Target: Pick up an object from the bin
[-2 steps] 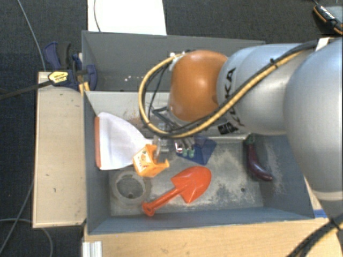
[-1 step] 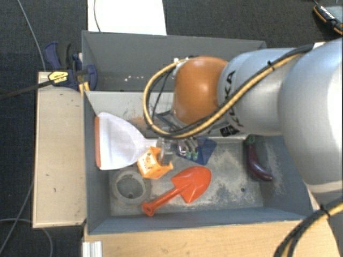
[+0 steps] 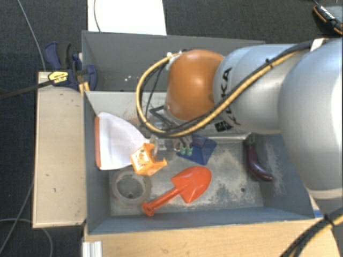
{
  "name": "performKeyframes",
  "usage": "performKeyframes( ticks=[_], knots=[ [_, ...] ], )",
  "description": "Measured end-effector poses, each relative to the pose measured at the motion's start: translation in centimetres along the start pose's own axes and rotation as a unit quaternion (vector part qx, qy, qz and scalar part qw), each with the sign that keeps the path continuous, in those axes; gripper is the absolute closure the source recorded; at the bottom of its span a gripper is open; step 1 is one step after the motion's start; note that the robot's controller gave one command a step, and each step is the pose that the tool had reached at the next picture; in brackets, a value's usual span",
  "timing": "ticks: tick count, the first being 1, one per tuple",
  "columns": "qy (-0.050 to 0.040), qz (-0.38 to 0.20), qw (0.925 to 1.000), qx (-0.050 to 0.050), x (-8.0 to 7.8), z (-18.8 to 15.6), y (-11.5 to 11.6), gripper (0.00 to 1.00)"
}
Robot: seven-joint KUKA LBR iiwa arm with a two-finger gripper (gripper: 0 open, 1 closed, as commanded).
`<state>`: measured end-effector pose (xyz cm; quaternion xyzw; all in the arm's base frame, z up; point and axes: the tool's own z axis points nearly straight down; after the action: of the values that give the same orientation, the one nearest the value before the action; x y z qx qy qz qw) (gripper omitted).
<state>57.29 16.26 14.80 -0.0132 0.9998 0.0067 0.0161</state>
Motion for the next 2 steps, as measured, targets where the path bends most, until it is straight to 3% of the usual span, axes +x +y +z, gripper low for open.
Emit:
performKeyframes(
  ticks=[1,2],
  knots=[
    [0.0017,0.046,0.999,0.003,0.8,1.4,-1.1,1.0],
    [-0.0009,0.027,0.9996,0.0,0.3,1.8,0.1,1.0]
  ],
)
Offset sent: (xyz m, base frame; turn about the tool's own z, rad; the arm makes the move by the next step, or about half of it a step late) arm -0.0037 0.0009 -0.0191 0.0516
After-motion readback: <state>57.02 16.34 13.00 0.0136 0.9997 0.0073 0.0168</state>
